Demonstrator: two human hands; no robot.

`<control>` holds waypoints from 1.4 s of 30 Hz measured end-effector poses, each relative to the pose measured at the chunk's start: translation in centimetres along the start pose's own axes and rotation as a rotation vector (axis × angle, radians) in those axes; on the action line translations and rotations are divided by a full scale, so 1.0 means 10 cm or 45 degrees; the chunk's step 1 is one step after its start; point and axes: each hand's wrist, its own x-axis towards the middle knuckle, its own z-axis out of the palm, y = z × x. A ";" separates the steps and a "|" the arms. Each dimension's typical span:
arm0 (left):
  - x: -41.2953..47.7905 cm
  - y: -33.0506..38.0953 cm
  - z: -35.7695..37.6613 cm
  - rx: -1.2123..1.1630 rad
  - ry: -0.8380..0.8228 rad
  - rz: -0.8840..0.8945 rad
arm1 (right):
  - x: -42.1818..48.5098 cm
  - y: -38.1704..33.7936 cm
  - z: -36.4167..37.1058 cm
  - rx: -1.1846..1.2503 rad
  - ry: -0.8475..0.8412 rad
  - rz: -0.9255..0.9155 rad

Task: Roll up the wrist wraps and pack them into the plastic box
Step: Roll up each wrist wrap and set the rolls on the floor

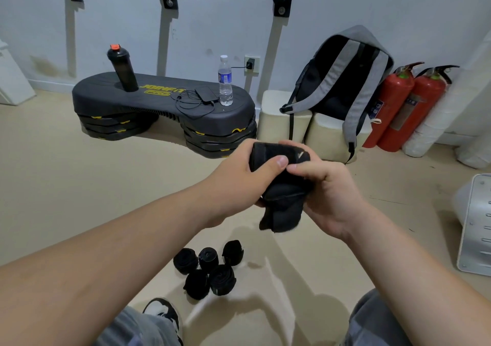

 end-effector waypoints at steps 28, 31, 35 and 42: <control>0.04 -0.03 -0.01 -0.186 0.062 -0.237 | 0.06 0.18 0.09 -0.274 0.077 -0.019; 0.05 -0.04 -0.02 -0.098 0.160 -0.270 | 0.07 0.12 0.10 -0.204 0.217 -0.071; 0.03 -0.17 -0.02 0.152 0.123 -0.222 | 0.10 0.10 0.06 0.033 0.360 -0.042; 0.05 -0.22 0.04 0.104 0.068 -0.247 | 0.14 0.09 0.02 0.053 0.355 -0.037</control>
